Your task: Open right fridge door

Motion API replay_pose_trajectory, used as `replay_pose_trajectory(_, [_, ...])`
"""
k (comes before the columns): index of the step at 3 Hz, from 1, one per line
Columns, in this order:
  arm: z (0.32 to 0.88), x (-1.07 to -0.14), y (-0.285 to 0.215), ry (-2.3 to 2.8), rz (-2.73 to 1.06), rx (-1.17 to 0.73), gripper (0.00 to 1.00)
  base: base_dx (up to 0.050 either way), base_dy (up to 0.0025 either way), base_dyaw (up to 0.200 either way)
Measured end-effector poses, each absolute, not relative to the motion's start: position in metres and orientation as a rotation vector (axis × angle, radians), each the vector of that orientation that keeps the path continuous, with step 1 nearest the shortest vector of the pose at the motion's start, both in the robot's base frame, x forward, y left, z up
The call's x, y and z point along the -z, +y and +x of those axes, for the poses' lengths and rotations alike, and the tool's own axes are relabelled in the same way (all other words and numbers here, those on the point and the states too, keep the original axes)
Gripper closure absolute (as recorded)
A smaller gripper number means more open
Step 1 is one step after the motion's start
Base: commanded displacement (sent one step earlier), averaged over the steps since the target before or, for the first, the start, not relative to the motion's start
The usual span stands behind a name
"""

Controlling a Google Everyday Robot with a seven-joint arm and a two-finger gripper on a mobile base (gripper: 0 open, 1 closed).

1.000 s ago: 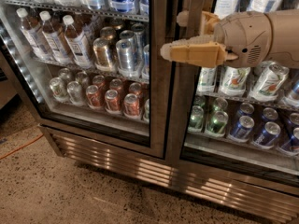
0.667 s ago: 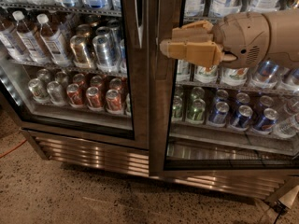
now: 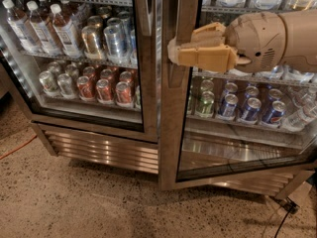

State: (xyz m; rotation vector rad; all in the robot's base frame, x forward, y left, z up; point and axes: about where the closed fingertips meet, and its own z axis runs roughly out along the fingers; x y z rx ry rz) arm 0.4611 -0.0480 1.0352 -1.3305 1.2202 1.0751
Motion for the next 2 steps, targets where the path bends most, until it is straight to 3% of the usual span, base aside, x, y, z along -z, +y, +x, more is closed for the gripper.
replay_pose_trajectory(2, [0.4611,-1.0352,-0.048,1.22,-1.33,-1.075,1.0,0.0,-0.0001,-0.198])
